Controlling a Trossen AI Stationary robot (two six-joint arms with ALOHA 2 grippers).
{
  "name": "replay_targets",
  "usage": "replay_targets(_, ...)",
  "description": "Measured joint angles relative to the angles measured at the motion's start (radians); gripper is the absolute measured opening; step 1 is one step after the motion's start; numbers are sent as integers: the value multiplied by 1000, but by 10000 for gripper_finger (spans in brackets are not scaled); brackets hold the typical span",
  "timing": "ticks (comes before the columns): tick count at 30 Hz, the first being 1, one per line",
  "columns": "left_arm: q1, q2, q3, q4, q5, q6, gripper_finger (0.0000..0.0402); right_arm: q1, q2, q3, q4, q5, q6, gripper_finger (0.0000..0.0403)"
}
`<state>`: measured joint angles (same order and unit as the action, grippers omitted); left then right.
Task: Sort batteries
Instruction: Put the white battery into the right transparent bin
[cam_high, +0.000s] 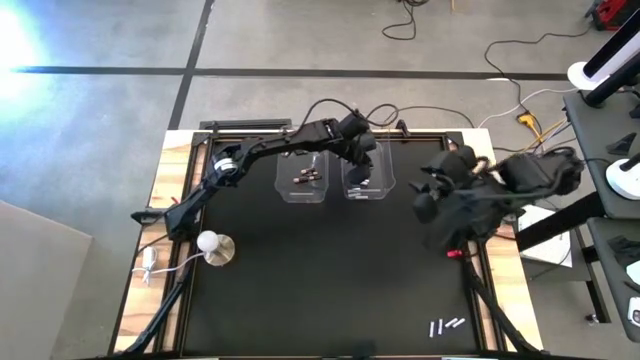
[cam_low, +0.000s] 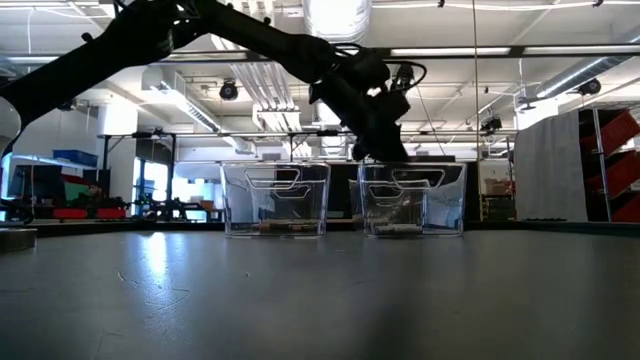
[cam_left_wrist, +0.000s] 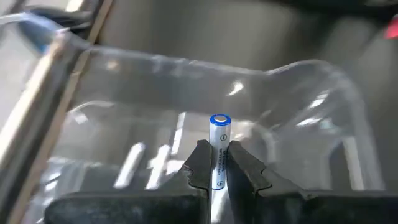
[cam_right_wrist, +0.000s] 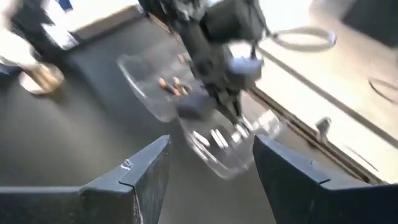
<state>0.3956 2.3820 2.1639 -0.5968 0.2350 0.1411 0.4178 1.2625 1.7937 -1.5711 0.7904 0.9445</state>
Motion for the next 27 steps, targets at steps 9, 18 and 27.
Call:
replay_targets(9,54,-48,0,222,394,-155,9,-225,-100,-218,168,-173,-74,219)
replay_targets(18,54,-95,0,397,587,-235,9,-455,-256,-485,815,-215,-398,219)
replay_targets(27,57,-128,0,639,732,-522,9,-630,-201,-497,1020,-271,-587,219)
